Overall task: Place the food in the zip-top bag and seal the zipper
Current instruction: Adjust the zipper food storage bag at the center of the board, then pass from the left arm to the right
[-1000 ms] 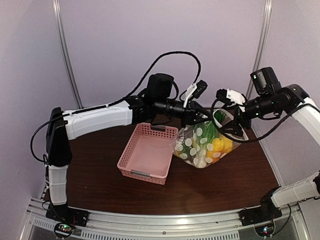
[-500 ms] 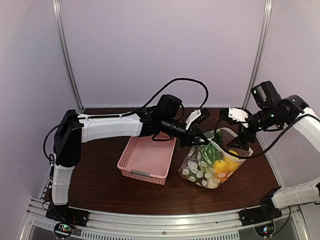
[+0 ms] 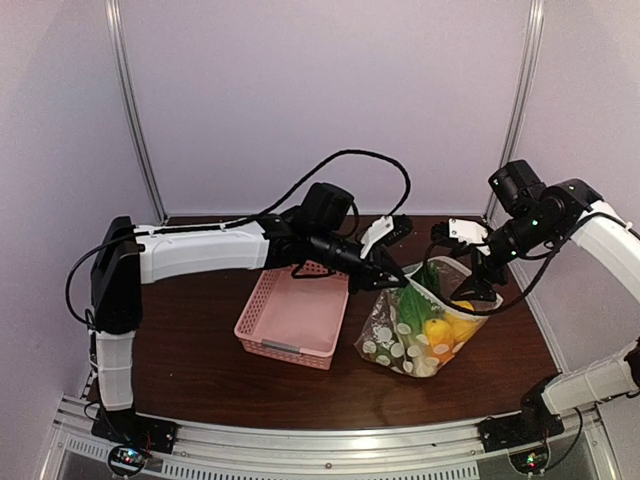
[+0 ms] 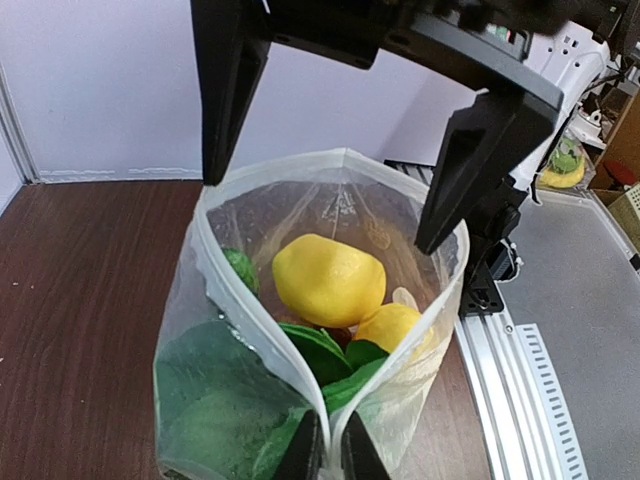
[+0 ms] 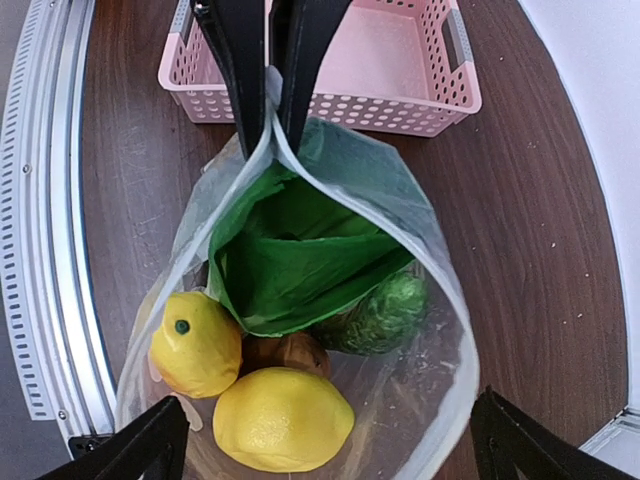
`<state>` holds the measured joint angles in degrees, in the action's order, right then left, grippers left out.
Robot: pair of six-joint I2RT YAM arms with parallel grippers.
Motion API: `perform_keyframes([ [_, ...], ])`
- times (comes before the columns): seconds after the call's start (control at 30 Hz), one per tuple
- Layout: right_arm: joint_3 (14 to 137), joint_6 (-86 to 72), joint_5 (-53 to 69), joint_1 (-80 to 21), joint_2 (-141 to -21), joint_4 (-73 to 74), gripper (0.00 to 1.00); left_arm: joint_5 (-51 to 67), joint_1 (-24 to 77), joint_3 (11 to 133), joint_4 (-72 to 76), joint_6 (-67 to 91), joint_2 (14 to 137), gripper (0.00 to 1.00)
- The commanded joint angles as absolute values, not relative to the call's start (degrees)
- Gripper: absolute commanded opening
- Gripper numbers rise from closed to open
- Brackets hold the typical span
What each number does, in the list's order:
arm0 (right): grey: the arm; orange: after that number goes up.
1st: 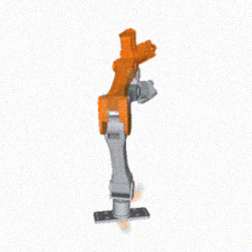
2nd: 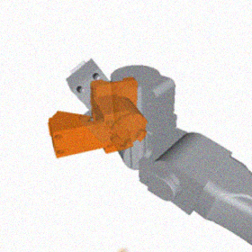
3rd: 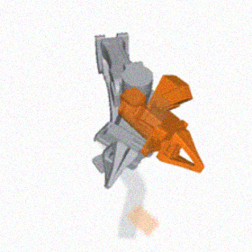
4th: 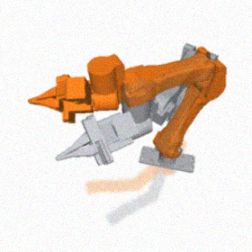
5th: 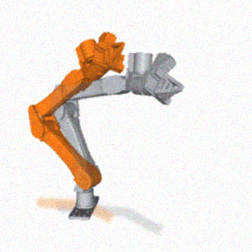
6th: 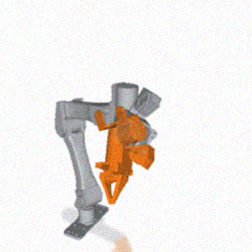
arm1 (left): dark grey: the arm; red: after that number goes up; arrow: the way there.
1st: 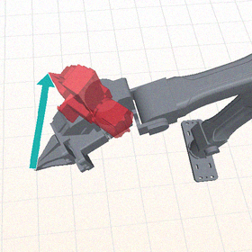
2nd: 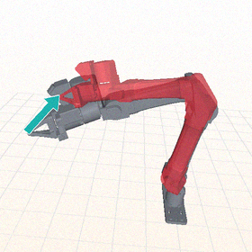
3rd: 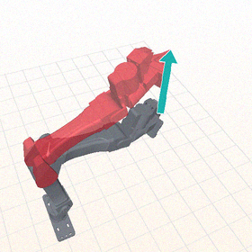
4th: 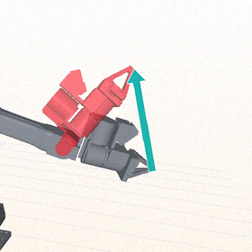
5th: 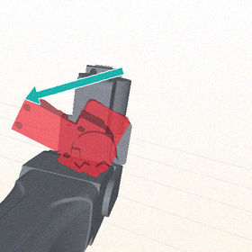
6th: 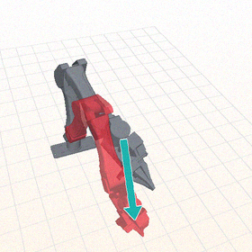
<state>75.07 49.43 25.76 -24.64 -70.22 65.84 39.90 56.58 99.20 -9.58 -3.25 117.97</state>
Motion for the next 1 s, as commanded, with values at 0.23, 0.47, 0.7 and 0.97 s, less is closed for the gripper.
perform_keyframes([
  [0.23, 85.1, 45.2, 34.8, -25.8, -71.9, 66.5, 0.87, 38.6, 56.3, 97.9, -4.3, -0.2, 113.5, 0.07],
  [0.47, 83.8, 45.4, 38.4, -30.1, -75.9, 63.4, 0.8, 39.6, 56.3, 99.6, -4.3, 3.0, 113.4, 0.06],
  [0.7, 83.1, 46.0, 36.9, -33.1, -78.4, 60.1, 0.81, 42.7, 56.2, 99.7, -3.2, 4.0, 112.8, 0.07],
  [0.97, 78.1, 47.1, 33.0, -34.0, -77.6, 56.2, 0.69, 43.1, 55.9, 97.6, -0.3, 6.3, 111.5, 0.07],
])
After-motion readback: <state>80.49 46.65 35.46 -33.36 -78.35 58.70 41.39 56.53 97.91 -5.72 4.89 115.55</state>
